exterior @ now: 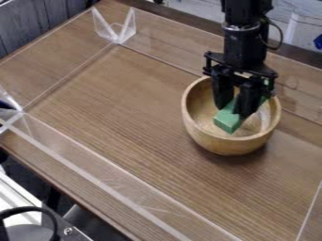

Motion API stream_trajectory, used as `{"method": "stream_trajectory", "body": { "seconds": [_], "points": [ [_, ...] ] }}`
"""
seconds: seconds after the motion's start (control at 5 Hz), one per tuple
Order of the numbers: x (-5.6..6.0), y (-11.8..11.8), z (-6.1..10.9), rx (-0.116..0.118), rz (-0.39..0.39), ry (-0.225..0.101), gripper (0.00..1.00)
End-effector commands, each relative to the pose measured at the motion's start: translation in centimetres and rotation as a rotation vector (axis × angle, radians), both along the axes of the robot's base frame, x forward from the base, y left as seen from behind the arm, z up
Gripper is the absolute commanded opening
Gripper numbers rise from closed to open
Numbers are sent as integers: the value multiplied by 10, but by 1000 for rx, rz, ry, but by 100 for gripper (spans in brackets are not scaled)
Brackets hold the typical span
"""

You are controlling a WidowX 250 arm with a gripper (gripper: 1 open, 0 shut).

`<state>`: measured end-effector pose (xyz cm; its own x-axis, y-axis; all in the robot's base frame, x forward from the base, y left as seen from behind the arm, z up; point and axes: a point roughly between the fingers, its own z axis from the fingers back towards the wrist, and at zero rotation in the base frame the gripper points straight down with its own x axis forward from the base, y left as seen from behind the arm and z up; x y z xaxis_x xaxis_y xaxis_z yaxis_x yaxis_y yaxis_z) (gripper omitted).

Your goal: Put the green block in the brown bowl

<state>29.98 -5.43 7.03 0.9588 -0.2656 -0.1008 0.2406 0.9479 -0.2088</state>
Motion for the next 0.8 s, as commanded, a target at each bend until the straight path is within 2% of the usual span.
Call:
{"method": "stream_trajectory", "body": {
  "seconds": [0.0, 0.2, 0.6],
  "points": [
    [5, 3, 11, -1, 6, -32, 100],
    [4, 5, 19, -4, 14, -38, 100],
    [1, 11, 41, -11, 28, -73, 100]
  ]
}}
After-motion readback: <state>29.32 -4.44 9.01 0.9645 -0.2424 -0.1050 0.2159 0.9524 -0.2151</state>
